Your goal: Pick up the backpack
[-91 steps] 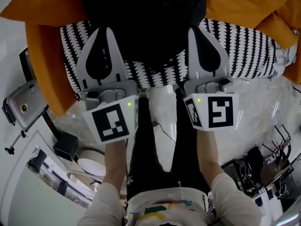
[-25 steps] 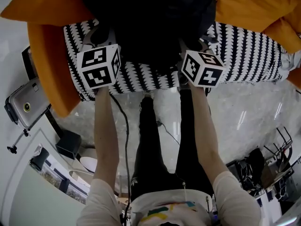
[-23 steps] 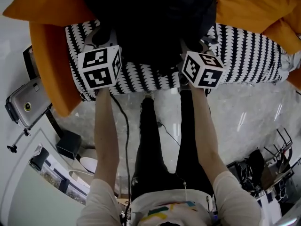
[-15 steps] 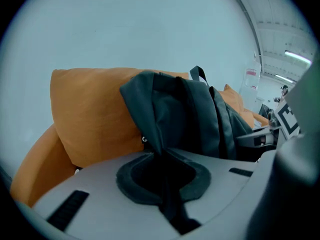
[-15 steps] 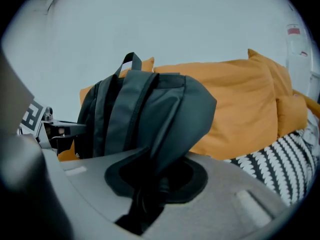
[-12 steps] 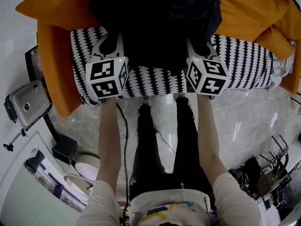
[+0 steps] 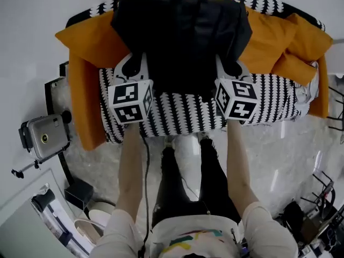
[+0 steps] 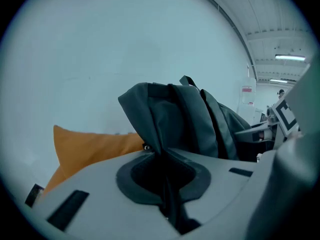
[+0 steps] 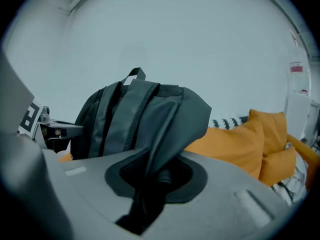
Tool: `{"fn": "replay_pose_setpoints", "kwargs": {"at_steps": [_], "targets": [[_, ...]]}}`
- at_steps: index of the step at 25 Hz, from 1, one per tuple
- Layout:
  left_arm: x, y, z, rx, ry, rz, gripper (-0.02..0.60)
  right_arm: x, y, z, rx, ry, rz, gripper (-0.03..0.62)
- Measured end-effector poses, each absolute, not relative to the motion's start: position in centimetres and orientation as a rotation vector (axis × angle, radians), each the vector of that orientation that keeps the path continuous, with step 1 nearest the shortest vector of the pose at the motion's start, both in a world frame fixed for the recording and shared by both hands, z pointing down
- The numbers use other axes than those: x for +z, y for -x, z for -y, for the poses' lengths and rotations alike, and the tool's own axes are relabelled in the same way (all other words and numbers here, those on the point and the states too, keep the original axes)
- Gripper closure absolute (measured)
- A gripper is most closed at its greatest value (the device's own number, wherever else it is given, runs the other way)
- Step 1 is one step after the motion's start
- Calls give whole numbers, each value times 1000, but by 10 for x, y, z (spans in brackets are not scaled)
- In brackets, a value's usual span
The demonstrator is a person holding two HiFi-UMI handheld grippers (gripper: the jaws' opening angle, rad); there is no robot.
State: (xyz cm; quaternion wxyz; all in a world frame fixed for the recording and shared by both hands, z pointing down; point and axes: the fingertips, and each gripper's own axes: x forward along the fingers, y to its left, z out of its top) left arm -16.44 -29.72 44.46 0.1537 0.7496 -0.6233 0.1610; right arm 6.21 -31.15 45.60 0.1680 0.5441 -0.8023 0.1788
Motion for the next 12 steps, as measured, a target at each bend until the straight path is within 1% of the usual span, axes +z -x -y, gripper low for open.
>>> {"fn": "replay_pose_setpoints", "kwargs": {"at_steps": [4,7,12], "targets": [[368,162,311,376,-2199,1856,548,377,-65,329,396,-1590,2343,516],[296,163,317,298,-2241,1921,548,306,-65,337,309,-1621,2404,516],[185,164,305,169,-2311,2018,548,197,-63,329,166,-1676,2495,516]]}}
